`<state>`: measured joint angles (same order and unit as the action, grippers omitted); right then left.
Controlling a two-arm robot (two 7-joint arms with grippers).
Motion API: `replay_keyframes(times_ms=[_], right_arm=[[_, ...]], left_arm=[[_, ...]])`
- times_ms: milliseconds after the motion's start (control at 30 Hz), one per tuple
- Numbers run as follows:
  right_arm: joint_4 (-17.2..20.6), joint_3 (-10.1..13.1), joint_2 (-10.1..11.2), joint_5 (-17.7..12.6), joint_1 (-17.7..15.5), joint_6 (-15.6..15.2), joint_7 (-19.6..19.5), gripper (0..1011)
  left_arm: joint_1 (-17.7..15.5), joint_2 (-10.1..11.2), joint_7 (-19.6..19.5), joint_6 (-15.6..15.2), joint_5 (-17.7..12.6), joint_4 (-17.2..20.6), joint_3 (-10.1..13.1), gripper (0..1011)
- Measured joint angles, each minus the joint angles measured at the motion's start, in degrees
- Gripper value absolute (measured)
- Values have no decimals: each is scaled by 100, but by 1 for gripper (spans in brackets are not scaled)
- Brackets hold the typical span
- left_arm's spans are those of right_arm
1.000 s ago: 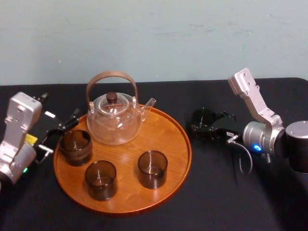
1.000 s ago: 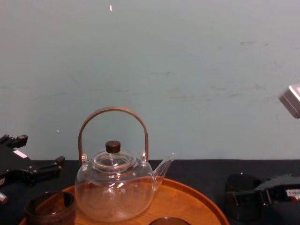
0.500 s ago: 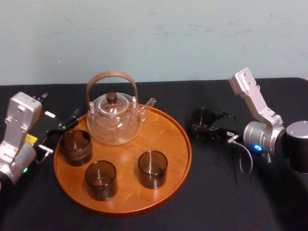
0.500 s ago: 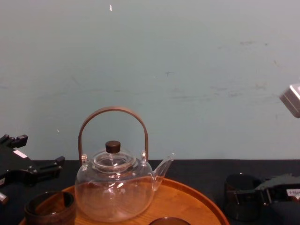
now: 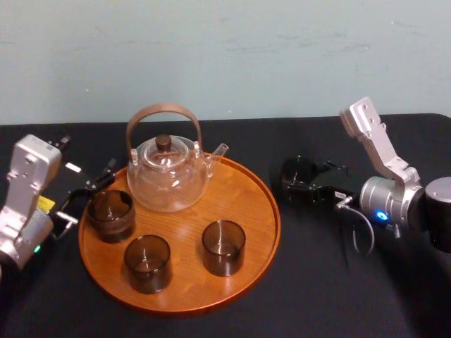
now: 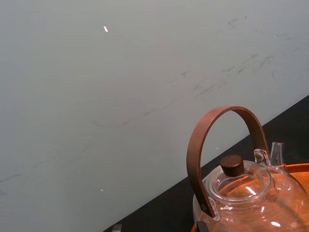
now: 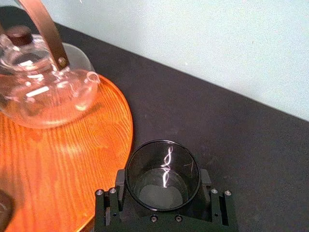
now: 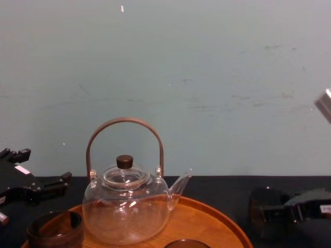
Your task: Pick up the glass from the table and place it on the tray.
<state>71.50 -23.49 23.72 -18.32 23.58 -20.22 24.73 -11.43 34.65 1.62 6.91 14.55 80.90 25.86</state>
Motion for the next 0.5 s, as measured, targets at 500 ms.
replay_keyframes(times_ms=[500], right_arm=[[857, 57, 371, -209, -169, -9, 249, 898]], left_arm=[[0, 0, 0, 0, 0, 0, 0, 1001]])
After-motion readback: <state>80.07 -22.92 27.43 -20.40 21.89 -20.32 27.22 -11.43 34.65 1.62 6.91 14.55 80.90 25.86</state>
